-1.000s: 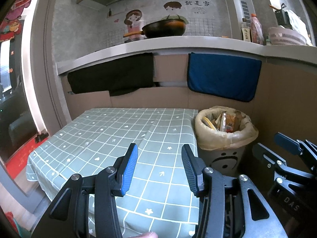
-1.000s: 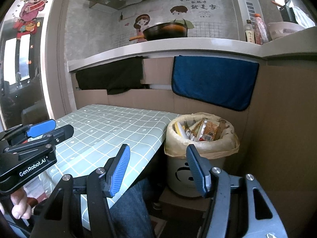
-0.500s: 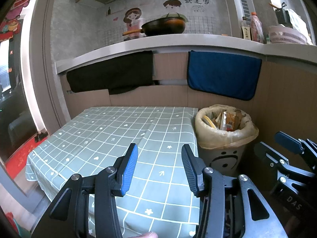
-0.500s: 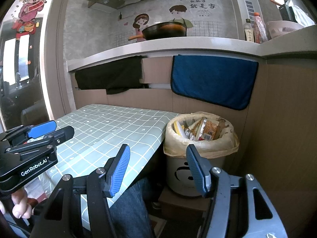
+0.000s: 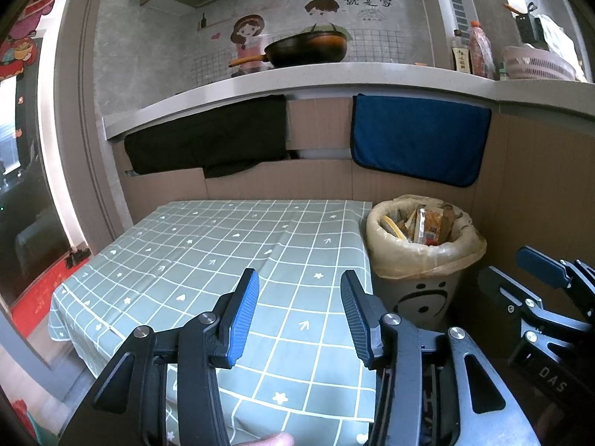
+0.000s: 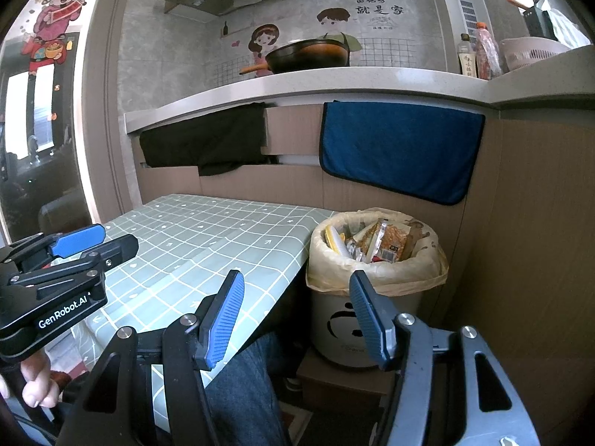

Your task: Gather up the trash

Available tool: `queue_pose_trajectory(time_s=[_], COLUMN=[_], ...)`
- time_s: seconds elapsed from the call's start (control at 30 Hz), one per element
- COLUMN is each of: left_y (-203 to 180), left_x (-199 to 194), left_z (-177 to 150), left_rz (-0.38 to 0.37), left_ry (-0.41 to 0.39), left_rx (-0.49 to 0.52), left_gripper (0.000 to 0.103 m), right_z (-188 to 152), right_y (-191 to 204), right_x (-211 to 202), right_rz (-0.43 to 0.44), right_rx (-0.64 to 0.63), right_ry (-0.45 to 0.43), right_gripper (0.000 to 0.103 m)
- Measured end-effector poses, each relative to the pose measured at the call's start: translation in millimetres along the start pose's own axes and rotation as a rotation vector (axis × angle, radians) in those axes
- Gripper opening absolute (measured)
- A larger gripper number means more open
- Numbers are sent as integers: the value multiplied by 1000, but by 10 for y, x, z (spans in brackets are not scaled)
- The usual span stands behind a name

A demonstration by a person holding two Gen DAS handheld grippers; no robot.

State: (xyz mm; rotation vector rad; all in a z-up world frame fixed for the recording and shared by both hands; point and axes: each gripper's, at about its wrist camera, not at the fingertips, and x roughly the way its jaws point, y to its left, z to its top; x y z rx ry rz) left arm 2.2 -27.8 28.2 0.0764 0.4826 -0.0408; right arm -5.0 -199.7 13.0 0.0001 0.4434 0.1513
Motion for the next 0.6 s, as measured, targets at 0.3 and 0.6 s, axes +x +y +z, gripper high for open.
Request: queue_pose_trajectory(time_s=[0.3,0.6], left_y=[-5,1], left_x=[8,32], left_z=[-1,-24], left_rz=[-1,-12], left_ry=[0,9], left_rx=[-1,2], left_gripper=[47,47], right_z=[4,6], right_y=[-17,-25], right_x=[0,0], right_rz=[-2,-3], right_rx=[2,1], right_ry=[1,3], right_gripper=[57,57])
